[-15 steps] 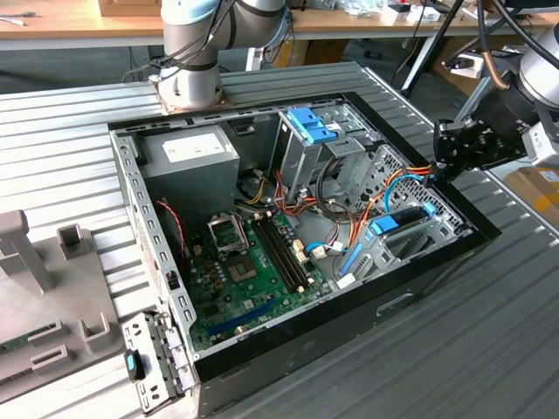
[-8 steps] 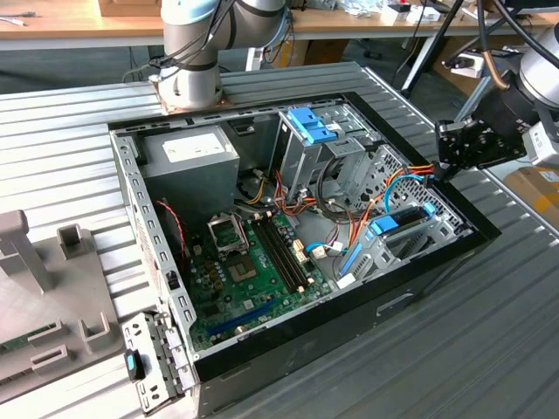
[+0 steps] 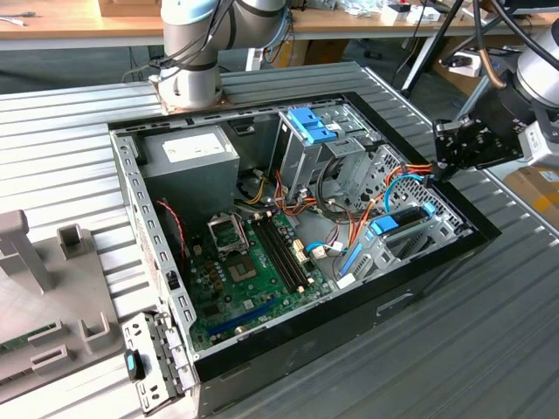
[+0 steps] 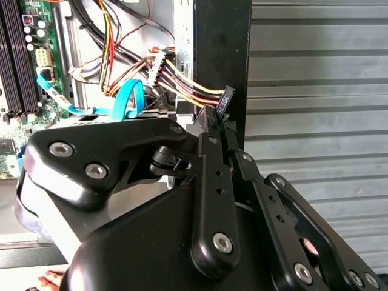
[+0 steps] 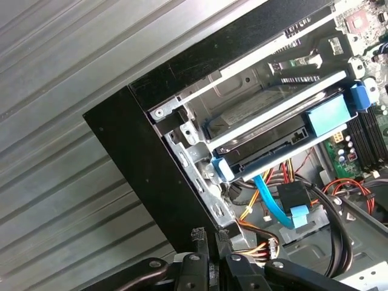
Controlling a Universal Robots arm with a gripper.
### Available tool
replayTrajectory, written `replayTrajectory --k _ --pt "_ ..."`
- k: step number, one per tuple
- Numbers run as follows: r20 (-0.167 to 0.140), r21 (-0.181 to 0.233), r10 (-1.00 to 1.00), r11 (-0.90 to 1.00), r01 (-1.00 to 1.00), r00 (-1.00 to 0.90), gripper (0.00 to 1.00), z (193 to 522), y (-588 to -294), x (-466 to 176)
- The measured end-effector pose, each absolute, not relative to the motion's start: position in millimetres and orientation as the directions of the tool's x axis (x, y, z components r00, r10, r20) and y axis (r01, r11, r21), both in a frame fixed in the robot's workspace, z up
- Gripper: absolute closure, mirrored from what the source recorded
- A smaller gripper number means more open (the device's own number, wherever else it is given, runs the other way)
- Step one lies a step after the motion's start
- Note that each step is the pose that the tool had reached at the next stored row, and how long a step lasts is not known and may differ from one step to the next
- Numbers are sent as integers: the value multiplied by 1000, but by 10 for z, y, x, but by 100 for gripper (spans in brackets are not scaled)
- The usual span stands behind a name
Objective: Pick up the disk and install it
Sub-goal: 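Insert the first disk wire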
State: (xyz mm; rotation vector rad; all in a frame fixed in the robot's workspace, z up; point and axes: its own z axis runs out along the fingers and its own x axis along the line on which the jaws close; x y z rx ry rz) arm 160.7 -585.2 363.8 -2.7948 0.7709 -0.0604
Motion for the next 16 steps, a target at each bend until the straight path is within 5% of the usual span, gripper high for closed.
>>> replayTrajectory --k 16 --pt "-14 -248 -586 -783 -571 810 84 3658 -5851 1324"
